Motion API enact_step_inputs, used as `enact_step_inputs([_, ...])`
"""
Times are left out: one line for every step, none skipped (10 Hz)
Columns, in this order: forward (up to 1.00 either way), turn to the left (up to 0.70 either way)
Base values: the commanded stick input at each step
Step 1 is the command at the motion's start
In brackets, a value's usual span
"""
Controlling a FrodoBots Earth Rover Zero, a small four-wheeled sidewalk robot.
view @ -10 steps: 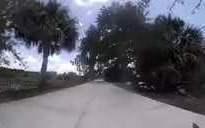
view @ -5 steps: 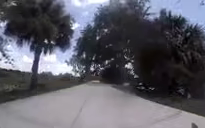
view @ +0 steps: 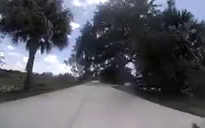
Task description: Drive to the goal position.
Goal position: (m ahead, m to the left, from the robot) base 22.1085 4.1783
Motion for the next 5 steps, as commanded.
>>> enact_step_inputs([0.85,0.33])
enact_step_inputs([0.85,0.34])
enact_step_inputs([0.85,0.10])
enact_step_inputs([0.85,0.00])
enact_step_inputs([0.85,0.00])
